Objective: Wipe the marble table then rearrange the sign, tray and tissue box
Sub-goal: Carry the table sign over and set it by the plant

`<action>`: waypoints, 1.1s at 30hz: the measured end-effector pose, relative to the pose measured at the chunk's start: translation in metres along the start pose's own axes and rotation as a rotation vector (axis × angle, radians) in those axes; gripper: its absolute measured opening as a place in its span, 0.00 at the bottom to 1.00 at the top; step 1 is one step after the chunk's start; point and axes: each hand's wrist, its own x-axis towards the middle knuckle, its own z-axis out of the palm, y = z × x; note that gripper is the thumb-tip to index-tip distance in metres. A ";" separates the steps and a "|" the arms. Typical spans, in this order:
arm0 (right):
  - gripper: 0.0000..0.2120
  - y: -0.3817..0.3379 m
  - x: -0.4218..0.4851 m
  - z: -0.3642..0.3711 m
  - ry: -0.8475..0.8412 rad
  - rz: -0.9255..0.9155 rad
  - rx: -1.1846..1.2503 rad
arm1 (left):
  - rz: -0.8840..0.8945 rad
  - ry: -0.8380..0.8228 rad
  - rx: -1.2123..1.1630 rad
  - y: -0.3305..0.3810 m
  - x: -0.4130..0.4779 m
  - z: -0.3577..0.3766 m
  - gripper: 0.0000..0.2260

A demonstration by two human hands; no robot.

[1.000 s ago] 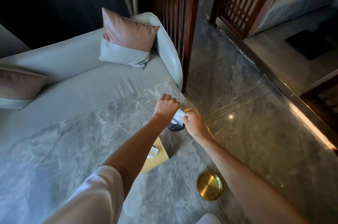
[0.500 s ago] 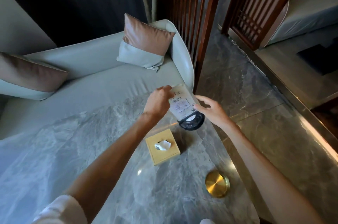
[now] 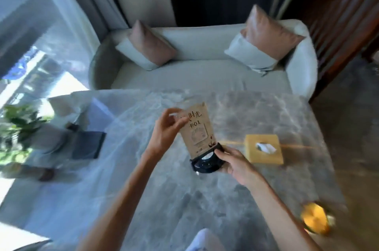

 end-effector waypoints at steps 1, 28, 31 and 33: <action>0.14 0.013 0.007 0.030 -0.050 0.010 0.004 | -0.037 0.016 -0.068 -0.018 -0.015 -0.025 0.13; 0.18 0.293 0.180 0.617 -0.532 0.092 -1.097 | -0.530 0.903 -0.237 -0.345 -0.211 -0.507 0.04; 0.23 0.322 0.198 0.661 -0.633 0.061 -1.194 | -0.539 1.009 -0.202 -0.372 -0.209 -0.543 0.04; 0.27 0.341 0.212 0.679 -0.618 0.087 -1.203 | -0.558 1.032 -0.169 -0.387 -0.199 -0.563 0.04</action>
